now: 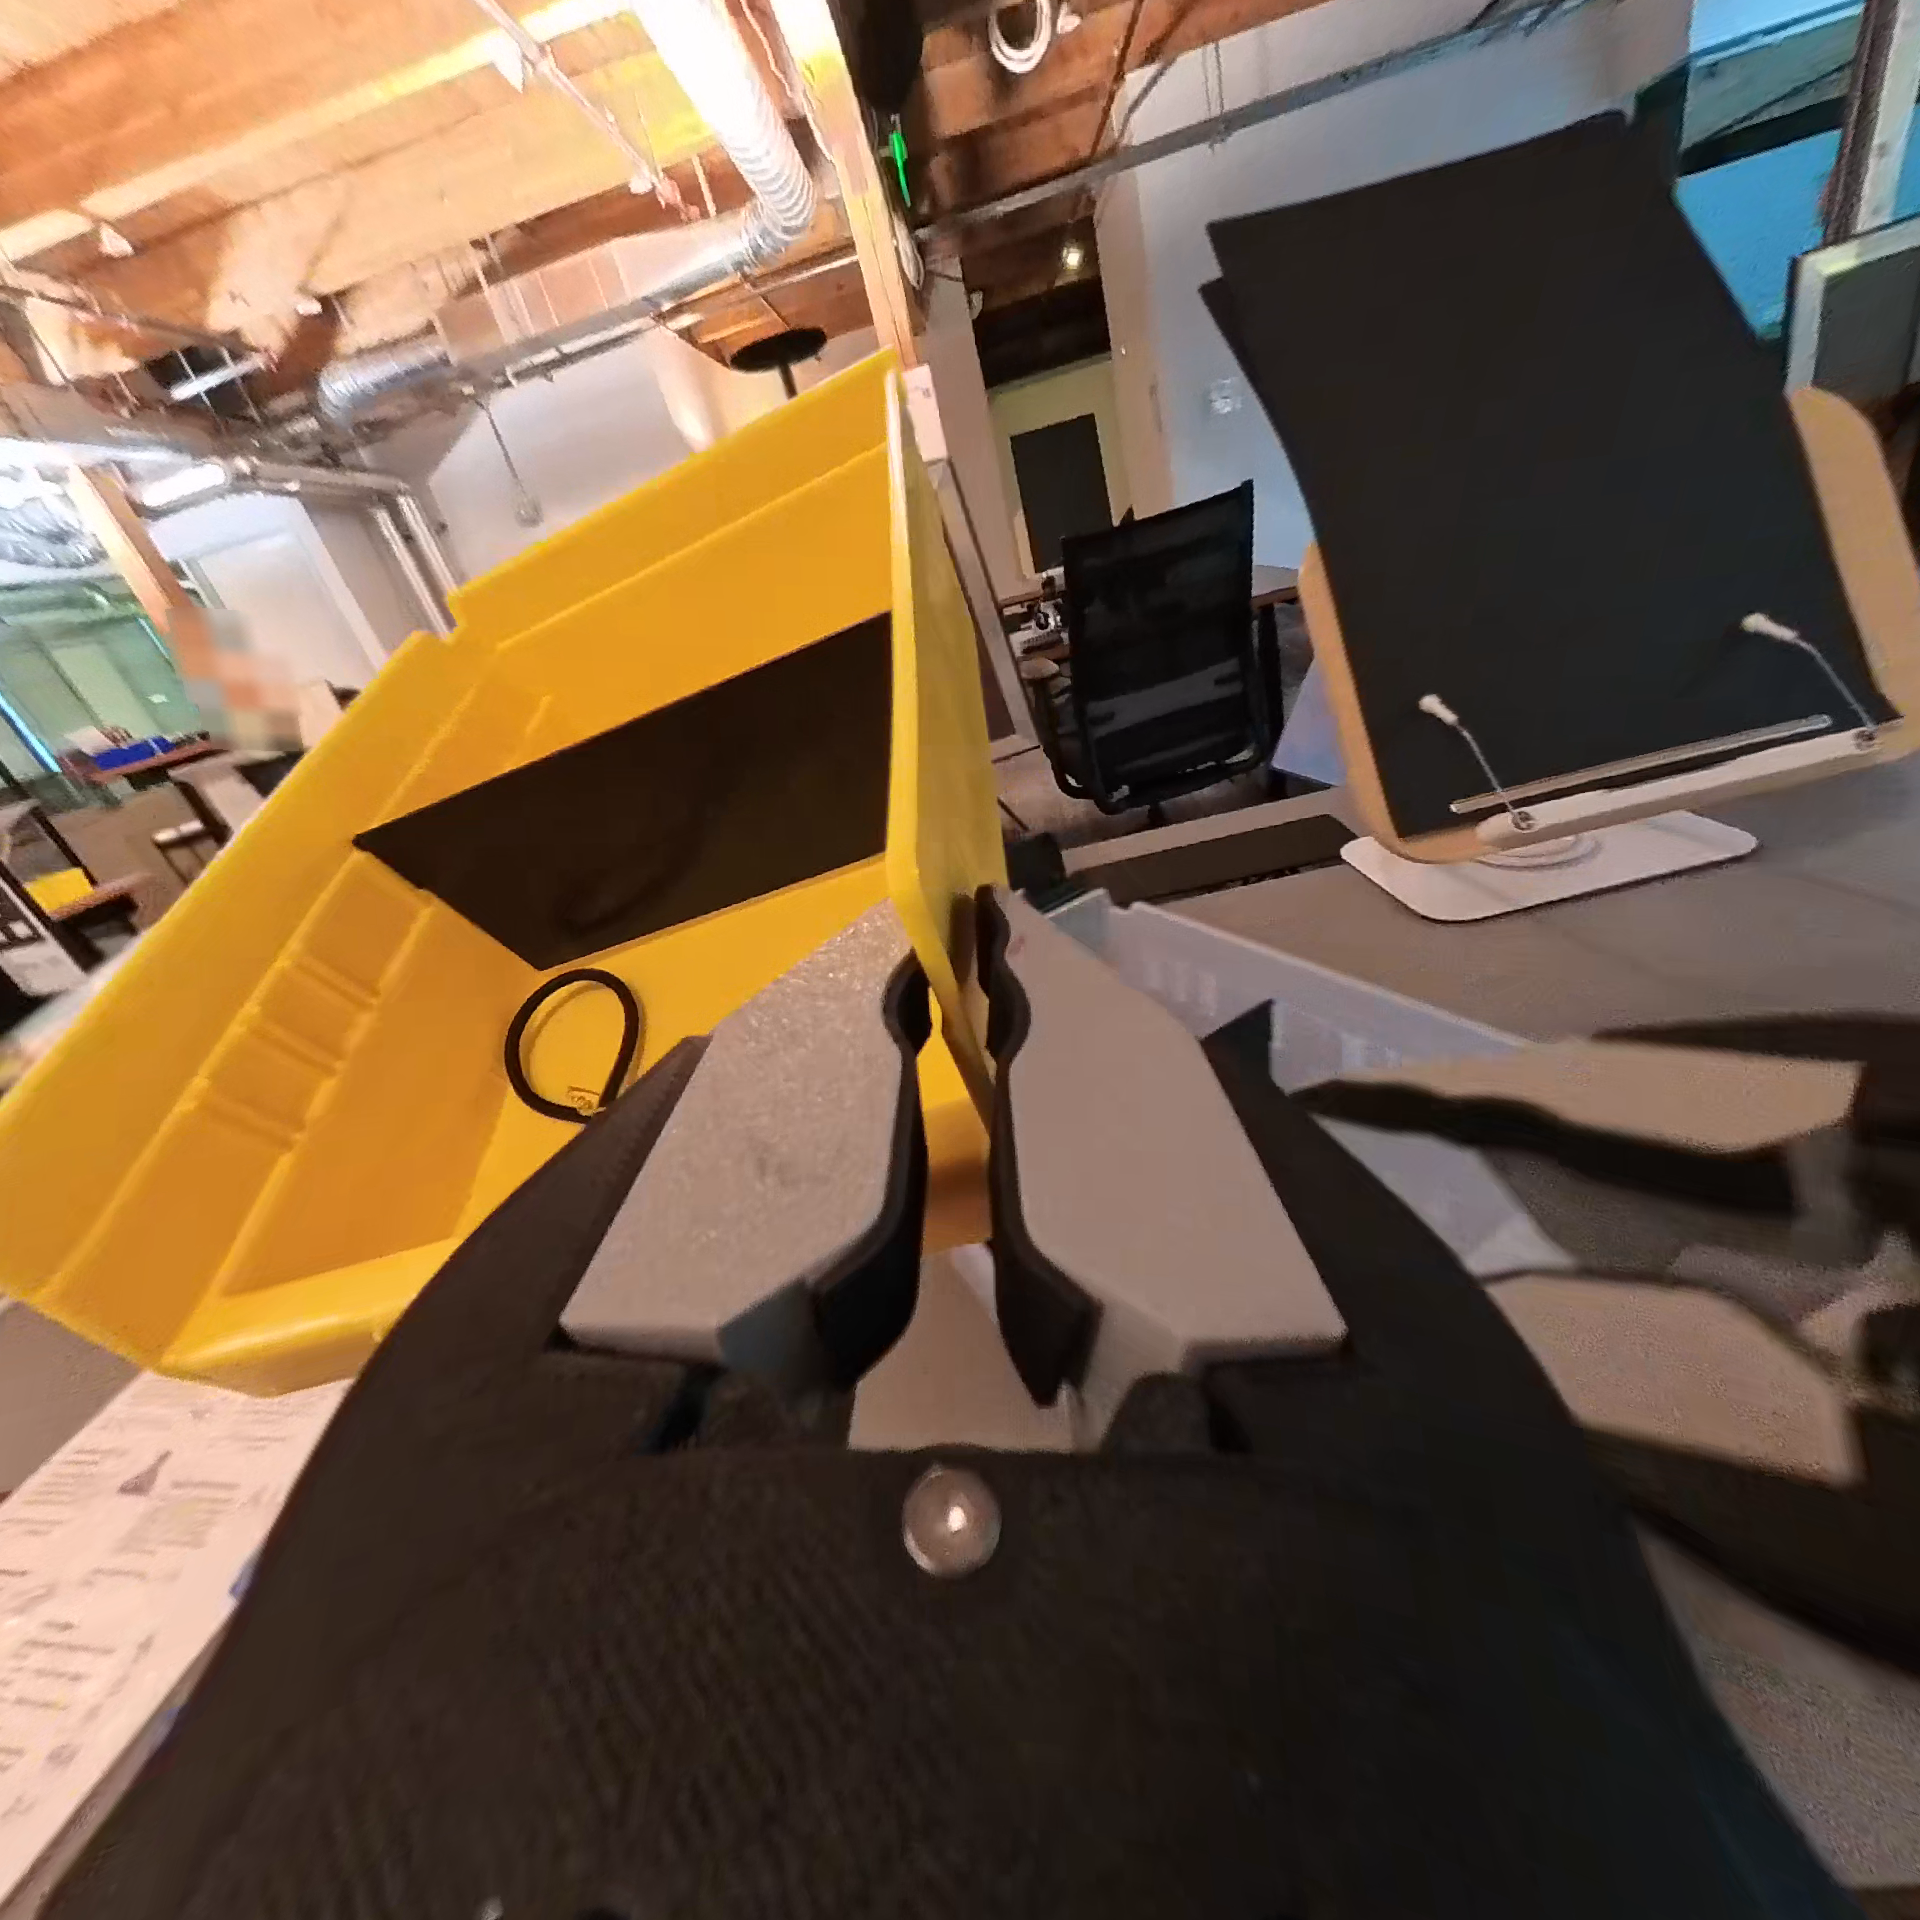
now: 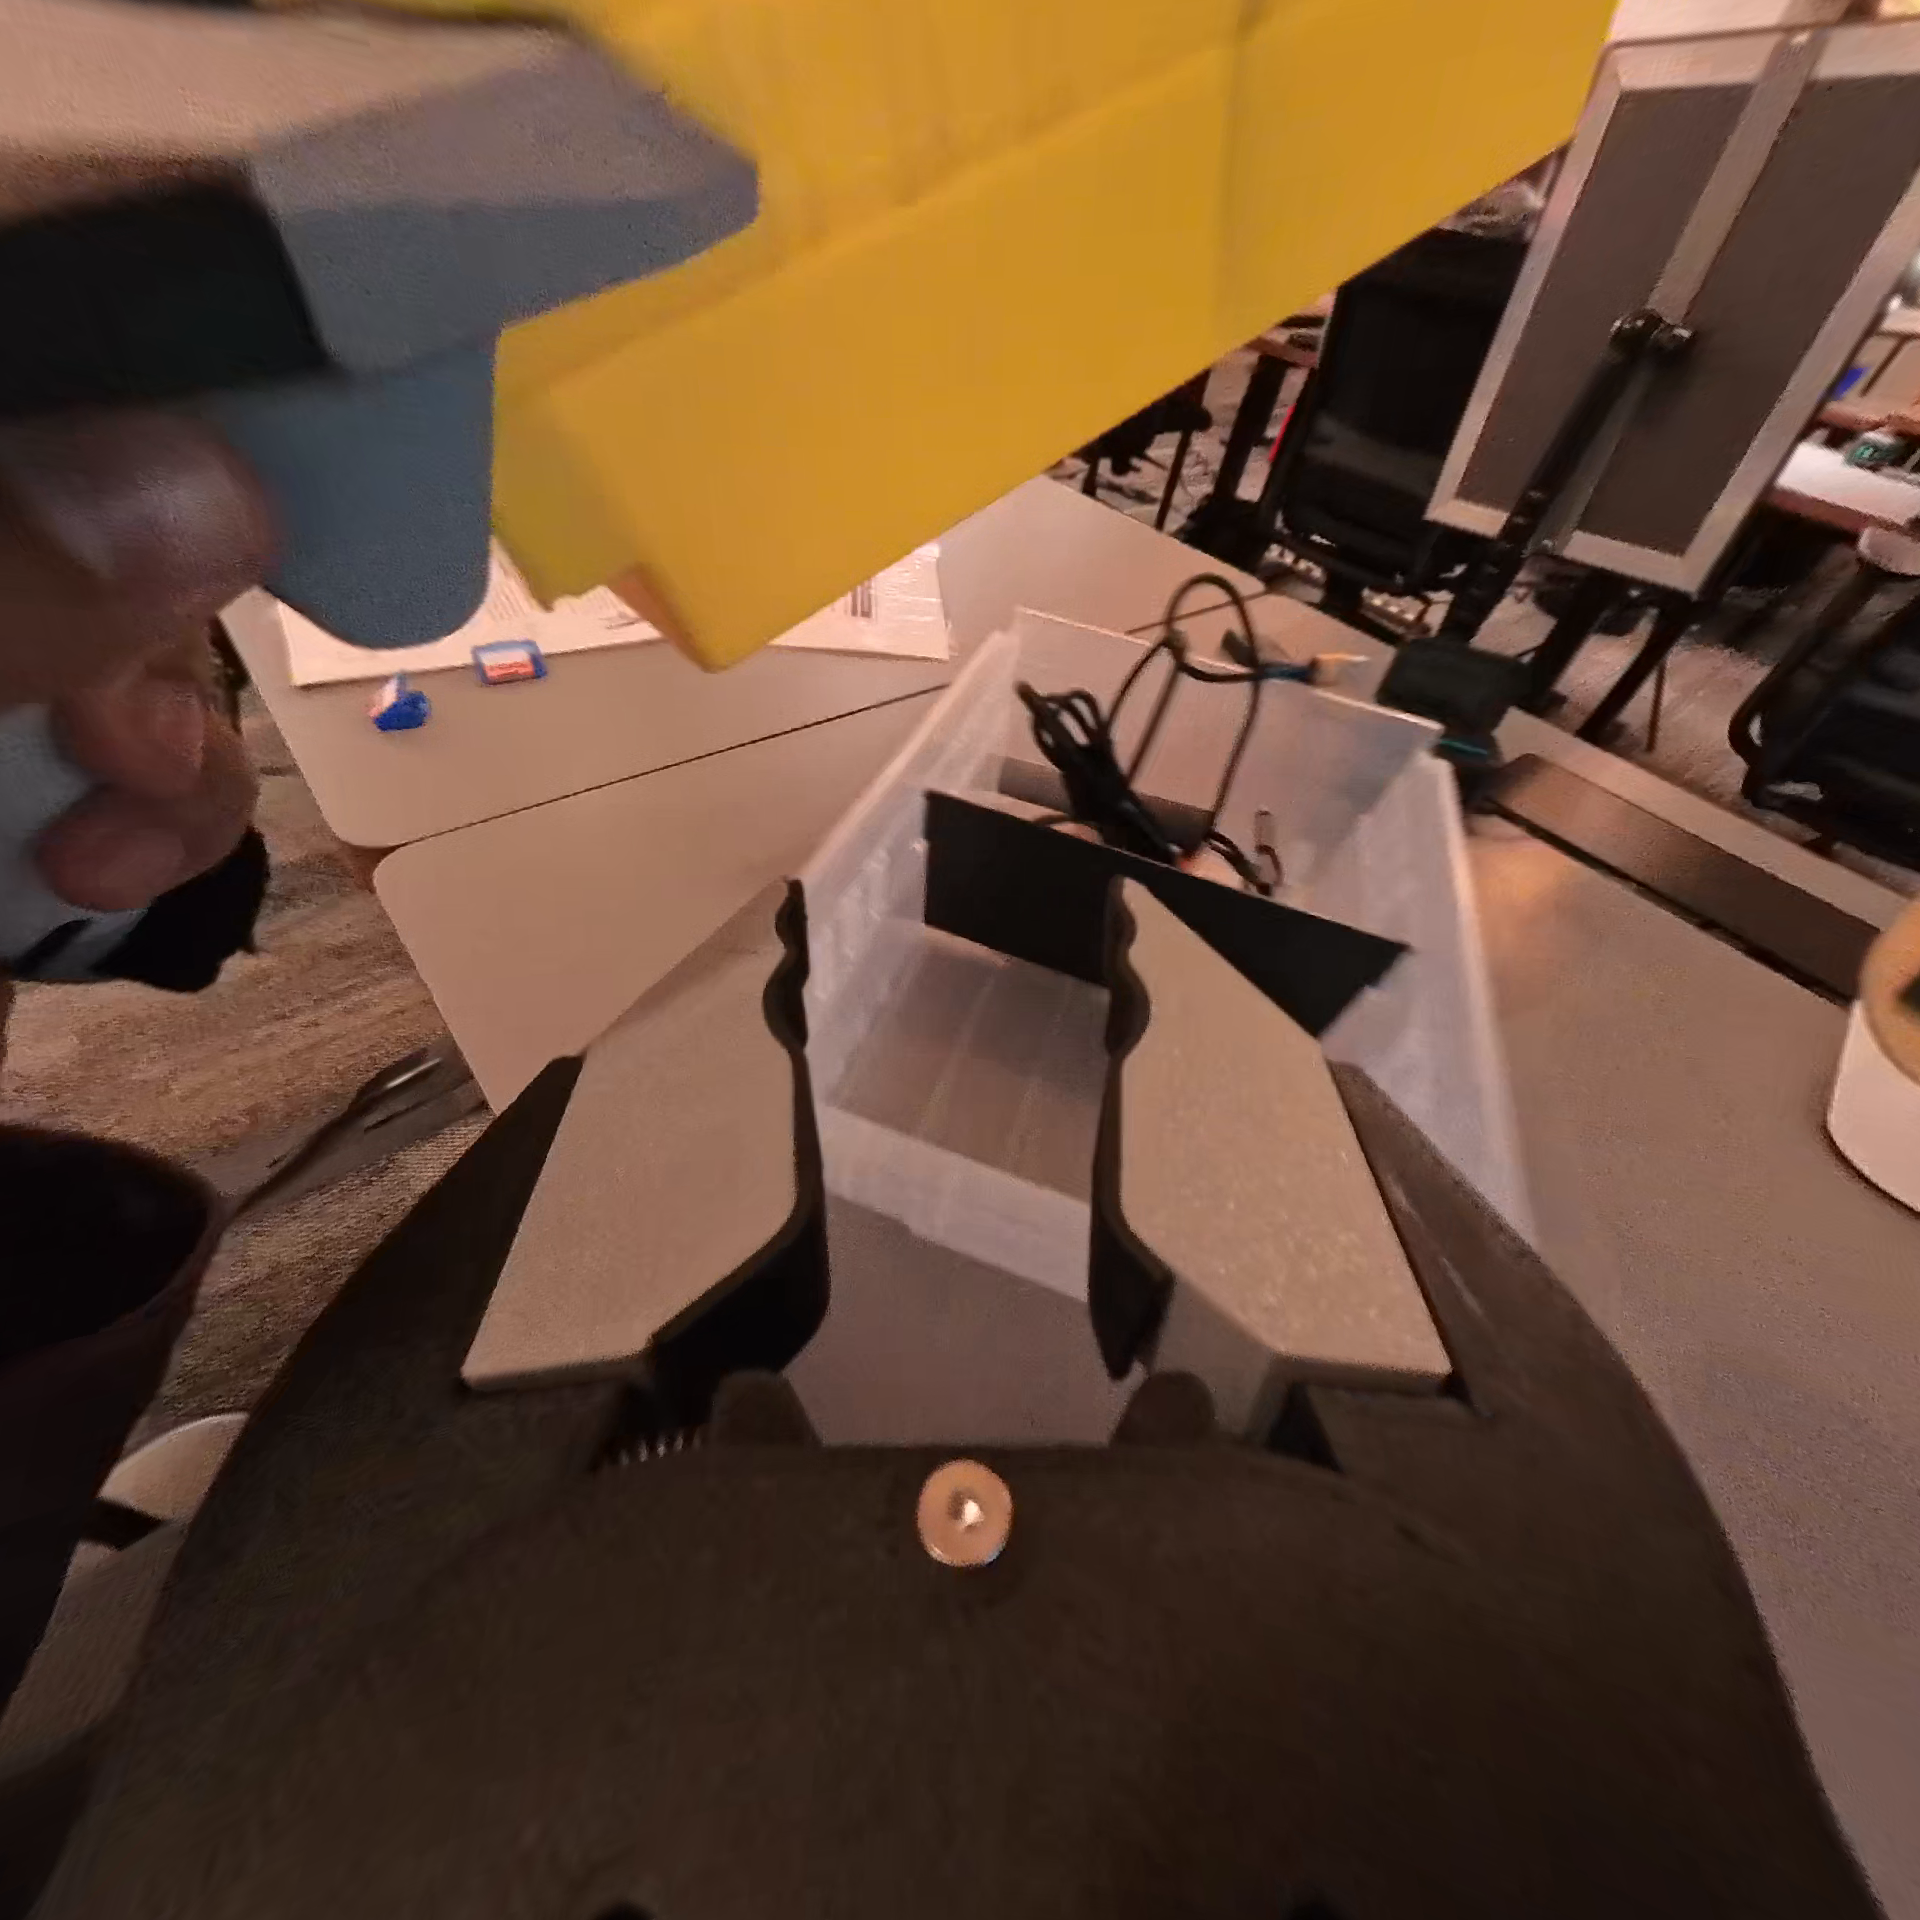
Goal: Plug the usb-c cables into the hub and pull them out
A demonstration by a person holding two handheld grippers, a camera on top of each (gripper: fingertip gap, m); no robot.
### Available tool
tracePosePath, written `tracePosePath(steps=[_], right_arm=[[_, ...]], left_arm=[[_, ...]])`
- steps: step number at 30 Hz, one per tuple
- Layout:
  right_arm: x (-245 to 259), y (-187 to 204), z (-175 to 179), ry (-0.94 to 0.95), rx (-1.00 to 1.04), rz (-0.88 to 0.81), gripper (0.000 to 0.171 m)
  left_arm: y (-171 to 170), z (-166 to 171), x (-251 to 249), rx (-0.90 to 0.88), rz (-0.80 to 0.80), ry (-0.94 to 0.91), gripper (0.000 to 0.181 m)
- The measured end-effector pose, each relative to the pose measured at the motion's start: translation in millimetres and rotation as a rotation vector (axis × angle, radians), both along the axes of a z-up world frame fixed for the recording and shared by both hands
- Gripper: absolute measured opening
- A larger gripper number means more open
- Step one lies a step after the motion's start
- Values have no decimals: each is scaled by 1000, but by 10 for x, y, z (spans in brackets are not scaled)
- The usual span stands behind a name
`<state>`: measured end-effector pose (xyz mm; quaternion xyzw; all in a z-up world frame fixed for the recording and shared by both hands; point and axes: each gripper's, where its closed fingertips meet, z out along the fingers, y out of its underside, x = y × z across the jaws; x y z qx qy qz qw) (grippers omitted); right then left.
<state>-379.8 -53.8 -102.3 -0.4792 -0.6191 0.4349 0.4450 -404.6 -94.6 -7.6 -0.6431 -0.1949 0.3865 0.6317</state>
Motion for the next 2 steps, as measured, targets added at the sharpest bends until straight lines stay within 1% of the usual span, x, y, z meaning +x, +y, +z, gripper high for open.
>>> tracePosePath(steps=[2], right_arm=[[190, 213, 80, -19, -31, 20, 57]], left_arm=[[109, 37, 117, -18, -27, 28, 2]])
